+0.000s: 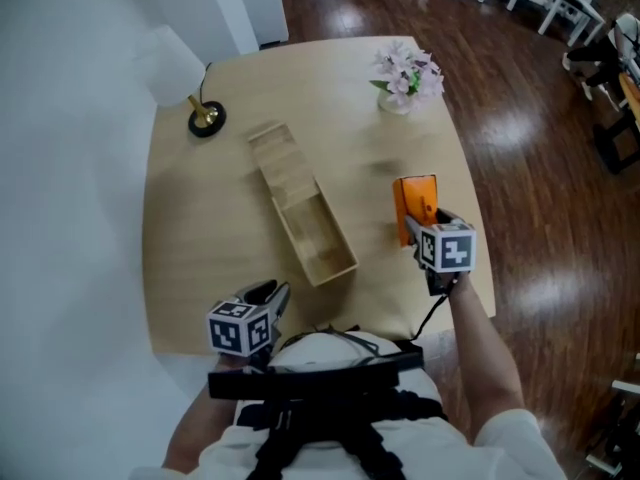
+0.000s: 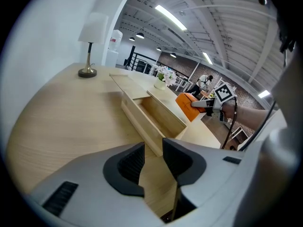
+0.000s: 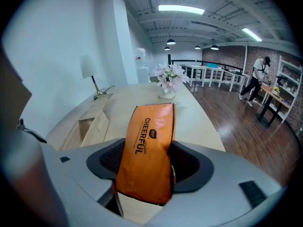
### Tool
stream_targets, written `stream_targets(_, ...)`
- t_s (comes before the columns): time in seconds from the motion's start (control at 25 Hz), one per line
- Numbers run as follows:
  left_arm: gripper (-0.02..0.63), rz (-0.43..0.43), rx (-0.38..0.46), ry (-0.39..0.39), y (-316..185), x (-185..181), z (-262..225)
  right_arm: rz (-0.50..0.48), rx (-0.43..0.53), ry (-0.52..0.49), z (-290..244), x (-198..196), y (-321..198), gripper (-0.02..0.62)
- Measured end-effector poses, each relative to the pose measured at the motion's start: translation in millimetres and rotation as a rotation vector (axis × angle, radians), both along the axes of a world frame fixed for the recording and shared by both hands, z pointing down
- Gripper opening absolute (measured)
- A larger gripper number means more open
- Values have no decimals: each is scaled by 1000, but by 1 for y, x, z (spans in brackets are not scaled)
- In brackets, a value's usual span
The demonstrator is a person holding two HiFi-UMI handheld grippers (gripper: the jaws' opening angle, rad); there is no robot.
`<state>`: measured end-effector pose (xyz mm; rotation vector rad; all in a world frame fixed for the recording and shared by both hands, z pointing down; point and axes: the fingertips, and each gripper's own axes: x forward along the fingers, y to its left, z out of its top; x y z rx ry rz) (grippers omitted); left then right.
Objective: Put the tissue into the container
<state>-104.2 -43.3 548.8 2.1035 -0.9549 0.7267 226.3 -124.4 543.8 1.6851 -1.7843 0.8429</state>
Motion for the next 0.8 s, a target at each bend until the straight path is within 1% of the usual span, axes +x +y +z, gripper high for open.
stream_targets(0.16, 130, -3, 13, 22, -1, 1, -7, -53, 55, -13, -27, -28, -8, 305)
stream_targets(0.32, 130, -5, 18, 39, 1, 0, -12, -126, 90, -23, -46, -62, -14, 304)
stream_targets(0.48, 130, -19, 24, 54, 3, -5, -17, -200, 113, -36, -59, -99, -18, 302)
stream_targets(0.8, 130, -62, 35, 59, 4, -23, -19, -307, 123, -49, -69, -158, -25, 301)
